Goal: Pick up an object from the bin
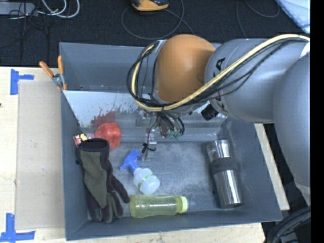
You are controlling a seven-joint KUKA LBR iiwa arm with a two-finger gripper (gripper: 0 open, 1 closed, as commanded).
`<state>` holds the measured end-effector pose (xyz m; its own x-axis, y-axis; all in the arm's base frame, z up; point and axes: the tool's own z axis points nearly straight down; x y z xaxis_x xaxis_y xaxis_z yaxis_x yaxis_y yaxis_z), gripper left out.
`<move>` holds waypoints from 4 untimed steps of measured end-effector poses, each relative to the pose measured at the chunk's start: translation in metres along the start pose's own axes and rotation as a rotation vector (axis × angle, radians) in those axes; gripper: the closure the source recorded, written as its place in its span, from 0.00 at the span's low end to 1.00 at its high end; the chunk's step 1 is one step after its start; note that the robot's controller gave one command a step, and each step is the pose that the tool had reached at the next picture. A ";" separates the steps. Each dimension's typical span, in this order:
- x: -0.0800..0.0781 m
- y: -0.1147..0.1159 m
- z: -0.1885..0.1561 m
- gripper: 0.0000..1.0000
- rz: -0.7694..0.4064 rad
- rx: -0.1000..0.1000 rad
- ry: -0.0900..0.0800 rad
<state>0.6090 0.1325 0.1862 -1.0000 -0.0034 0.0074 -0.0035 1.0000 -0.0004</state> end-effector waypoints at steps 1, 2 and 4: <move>-0.001 -0.001 -0.005 0.00 0.002 -0.001 -0.006; 0.008 -0.007 0.035 0.00 -0.065 -0.001 -0.008; 0.003 -0.024 0.107 0.00 -0.407 0.001 -0.010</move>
Offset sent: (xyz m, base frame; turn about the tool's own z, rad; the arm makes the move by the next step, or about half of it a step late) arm -0.0208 -0.0171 -0.0842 -0.1388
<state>0.6057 0.1081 0.0794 -0.9167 -0.3995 -0.0026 -0.3995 0.9167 -0.0003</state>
